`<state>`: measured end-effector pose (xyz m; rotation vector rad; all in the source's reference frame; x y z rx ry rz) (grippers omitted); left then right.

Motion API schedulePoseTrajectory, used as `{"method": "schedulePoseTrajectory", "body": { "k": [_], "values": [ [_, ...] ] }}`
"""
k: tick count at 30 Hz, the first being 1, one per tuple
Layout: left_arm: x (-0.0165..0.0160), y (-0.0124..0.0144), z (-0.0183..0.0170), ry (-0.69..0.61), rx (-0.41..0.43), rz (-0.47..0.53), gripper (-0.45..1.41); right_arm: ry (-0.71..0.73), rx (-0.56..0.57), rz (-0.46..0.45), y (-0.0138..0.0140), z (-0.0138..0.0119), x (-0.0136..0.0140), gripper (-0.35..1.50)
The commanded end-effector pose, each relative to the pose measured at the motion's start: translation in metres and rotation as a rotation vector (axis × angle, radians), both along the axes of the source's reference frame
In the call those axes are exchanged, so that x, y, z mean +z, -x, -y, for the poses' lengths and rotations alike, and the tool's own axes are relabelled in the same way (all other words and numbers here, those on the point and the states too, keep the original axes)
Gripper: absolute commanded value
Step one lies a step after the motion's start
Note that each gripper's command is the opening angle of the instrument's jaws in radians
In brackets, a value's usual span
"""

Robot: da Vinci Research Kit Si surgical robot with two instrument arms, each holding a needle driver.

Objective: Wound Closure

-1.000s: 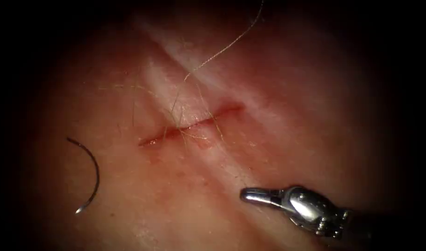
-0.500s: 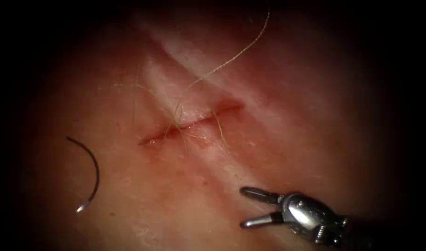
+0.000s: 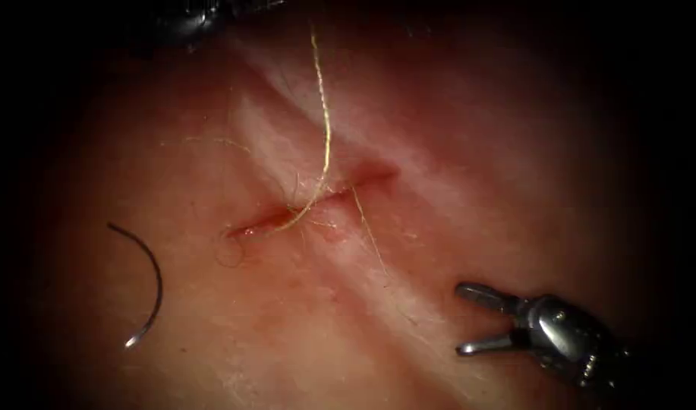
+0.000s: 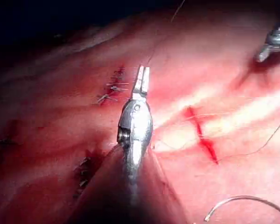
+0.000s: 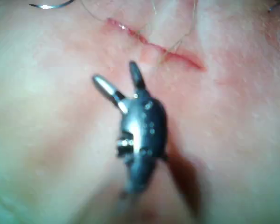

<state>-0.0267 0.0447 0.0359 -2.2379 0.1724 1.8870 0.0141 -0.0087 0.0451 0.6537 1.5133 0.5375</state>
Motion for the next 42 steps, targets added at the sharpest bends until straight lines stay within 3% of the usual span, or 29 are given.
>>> {"method": "schedulePoseTrajectory", "body": {
  "k": [1, 6, 12, 18, 20, 23, 37, 42],
  "values": [
    [-0.0001, 0.0008, 0.0004, -0.003, 0.008, 0.018, -0.45, -0.003, 0.009, 0.003, -0.0011, -0.0021, 0.001, 1.26],
    [-0.0023, 0.0026, 0.0054, -0.035, 0.033, 0.114, -0.45, 0.036, 0.023, 0.038, -0.0036, -0.0066, 0.0025, 1.21],
    [-0.0036, 0.0043, 0.0087, -0.061, 0.06, 0.169, -0.45, 0.039, -0.009, 0.044, -0.0083, -0.009, 0.0034, 1.11],
    [-0.0051, 0.0047, 0.0098, -0.062, 0.076, 0.187, -0.45, 0.044, -0.074, 0.012, -0.013, -0.0094, 0.0034, 0.56],
    [-0.0055, 0.0047, 0.0101, -0.065, 0.075, 0.185, -0.45, 0.046, -0.085, -0.001, -0.0142, -0.0095, 0.0034, 0.29],
    [-0.0062, 0.0048, 0.0107, -0.066, 0.073, 0.184, -0.45, 0.054, -0.091, -0.011, -0.0159, -0.0097, 0.0036, 0.12],
    [-0.0087, 0.0078, 0.0134, -0.054, 0.057, 0.173, -0.45, 0.085, -0.095, -0.021, -0.0217, -0.0107, 0.0045, 0.07],
    [-0.009, 0.0092, 0.0151, -0.041, 0.056, 0.171, -0.45, 0.096, -0.03, -0.027, -0.0224, -0.0121, 0.005, 0.07]
  ]
}}
